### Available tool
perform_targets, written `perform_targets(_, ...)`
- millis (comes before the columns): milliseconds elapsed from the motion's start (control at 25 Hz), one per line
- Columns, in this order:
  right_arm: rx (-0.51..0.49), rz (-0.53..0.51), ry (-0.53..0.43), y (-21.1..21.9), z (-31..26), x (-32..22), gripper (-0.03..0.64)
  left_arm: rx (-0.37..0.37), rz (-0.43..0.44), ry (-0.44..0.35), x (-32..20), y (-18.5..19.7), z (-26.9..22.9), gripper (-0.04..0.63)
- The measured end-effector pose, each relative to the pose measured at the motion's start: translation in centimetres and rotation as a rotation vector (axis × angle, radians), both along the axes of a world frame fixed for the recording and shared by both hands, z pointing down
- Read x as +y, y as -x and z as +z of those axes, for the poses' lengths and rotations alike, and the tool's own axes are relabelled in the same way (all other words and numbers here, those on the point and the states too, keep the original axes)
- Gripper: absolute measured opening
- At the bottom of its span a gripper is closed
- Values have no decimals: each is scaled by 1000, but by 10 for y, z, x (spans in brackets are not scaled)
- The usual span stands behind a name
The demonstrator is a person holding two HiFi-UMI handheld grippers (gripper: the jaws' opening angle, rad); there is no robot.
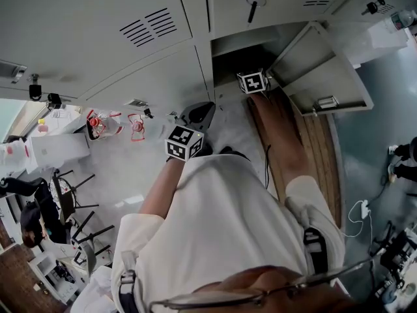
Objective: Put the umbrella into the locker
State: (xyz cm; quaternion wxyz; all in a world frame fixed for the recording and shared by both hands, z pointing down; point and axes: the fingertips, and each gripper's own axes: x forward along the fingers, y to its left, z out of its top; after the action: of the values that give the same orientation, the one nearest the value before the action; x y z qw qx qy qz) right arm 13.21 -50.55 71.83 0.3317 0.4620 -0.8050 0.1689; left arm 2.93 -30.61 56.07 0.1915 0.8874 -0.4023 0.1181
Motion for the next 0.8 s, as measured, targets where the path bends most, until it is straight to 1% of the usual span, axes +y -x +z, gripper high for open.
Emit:
perform_targets(40, 6, -7, -31, -2, -2, 0, 346, 2, 0, 2, 0, 0, 1, 5)
perform_targets(120, 7, -34, -94, -5, -4, 1, 357, 5, 3, 6, 0, 0, 2, 5)
perform_targets(200, -15, -53, -143, -6, -12, 6, 357, 10, 9, 10, 0, -3, 4, 5)
perform_targets(280, -45, -51, -175, -9, -26, 17, 357, 14, 17, 14, 2, -7, 5, 5)
perform_targets(400, -54, -41, -184, -21, -31, 37, 356, 18, 23, 23, 5, -13, 9, 5)
perform_targets(560, -34, -72, -177, -32, -23, 62, 331, 23, 25, 38, 12, -21, 14, 5)
perform_targets(640, -28, -77, -168, -38, -17, 71, 291, 25, 24, 45, 17, -26, 18, 5)
perform_targets(800, -34, -67, -176, -43, -10, 85, 252, 28, 7, 62, 30, -31, 26, 5)
